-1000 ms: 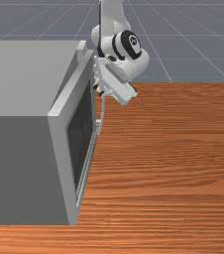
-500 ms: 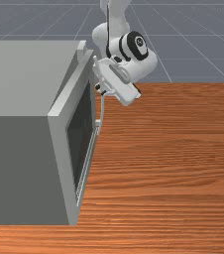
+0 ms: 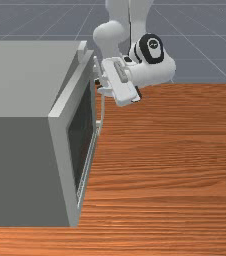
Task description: Open the microwave
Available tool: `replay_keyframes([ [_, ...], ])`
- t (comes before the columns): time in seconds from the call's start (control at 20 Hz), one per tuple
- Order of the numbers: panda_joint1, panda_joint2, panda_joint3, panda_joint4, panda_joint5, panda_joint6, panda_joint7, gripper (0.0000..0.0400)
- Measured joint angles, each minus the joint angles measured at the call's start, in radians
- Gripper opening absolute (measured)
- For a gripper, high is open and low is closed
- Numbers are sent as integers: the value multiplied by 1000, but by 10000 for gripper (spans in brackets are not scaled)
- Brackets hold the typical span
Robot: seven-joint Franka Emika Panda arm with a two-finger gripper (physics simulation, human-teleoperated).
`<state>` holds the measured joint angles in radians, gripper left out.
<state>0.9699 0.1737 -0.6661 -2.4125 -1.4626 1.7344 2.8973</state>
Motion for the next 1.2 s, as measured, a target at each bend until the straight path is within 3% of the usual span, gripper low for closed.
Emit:
replay_keyframes([
  [0.05,-9,26,7,25,37,-30,0,85],
  [0.1,-11,42,18,35,61,-52,0,178],
  [0.15,-20,58,27,48,65,-65,0,58],
  [0.2,-25,66,37,49,64,-79,0,49],
  [0.65,-56,155,127,169,174,-138,0,48],
  [0.7,-54,164,136,184,186,-141,0,67],
  [0.9,-41,209,153,246,224,-147,0,80],
  [1.0,-38,221,161,263,230,-150,0,55],
  [1.05,-37,226,168,269,236,-155,0,67],
  [1.2,-46,240,187,301,252,-155,0,43],
])
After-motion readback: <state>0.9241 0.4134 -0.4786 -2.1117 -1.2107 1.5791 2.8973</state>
